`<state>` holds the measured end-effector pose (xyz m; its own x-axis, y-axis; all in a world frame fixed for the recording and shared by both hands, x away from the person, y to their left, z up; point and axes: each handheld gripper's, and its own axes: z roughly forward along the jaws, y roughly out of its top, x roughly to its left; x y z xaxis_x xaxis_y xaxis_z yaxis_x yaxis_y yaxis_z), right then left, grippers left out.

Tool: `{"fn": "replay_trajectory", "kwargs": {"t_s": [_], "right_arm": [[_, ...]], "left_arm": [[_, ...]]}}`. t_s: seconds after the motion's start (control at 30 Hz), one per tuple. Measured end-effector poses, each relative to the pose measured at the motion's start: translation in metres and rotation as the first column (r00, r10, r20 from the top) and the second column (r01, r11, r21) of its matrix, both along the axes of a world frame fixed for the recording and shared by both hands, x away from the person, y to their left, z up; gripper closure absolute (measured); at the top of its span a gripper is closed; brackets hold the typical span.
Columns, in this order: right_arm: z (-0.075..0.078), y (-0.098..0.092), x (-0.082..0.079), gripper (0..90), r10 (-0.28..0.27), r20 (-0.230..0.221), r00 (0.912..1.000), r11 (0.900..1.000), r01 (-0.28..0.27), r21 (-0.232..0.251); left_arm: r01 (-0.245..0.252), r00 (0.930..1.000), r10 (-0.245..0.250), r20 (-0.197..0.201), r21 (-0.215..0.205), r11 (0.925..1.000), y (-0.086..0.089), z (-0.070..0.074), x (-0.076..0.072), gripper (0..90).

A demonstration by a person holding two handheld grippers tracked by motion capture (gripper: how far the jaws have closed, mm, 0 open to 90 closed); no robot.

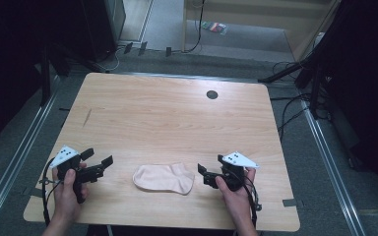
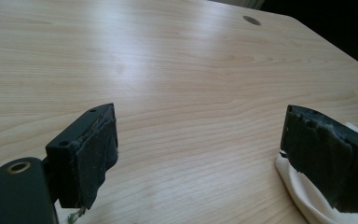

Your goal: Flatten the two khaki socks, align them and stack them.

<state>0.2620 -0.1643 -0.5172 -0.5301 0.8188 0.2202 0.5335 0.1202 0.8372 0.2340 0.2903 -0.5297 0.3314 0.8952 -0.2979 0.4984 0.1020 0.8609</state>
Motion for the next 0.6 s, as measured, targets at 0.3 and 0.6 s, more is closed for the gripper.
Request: {"fn": "replay_trajectory", "kwargs": {"t_s": [0.3,0.6], "right_arm": [[-0.005,-0.022,0.006,14.8,-0.045,0.008,0.9989,0.999,0.045,-0.011],[-0.013,-0.055,0.008,14.9,-0.112,0.01,0.9936,0.993,0.113,-0.032]], "left_arm": [[-0.041,0.999,0.041,-0.018,-0.007,0.9991,0.021,-0.004,0.002,11.7],[-0.058,0.996,0.064,-0.063,0.084,0.9947,0.037,-0.013,0.0,12.9]]}}
